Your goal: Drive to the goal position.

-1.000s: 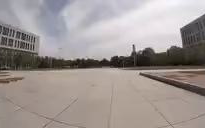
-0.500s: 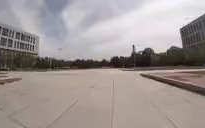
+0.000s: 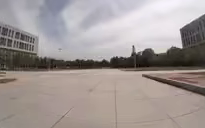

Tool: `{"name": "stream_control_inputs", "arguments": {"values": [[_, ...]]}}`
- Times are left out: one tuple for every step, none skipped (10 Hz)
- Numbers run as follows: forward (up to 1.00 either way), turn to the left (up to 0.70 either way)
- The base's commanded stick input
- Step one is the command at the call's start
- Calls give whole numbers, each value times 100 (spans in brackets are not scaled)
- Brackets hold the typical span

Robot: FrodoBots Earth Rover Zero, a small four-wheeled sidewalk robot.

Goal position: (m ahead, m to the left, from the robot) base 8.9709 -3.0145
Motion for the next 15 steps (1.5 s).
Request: {"name": "stream_control_inputs", "arguments": {"values": [[70,0],[70,0],[70,0],[70,0],[70,-5],[70,-11],[70,-17],[70,-24],[70,-30],[70,-35],[70,-35],[70,-35],[70,-35],[70,-35],[70,-35]]}}
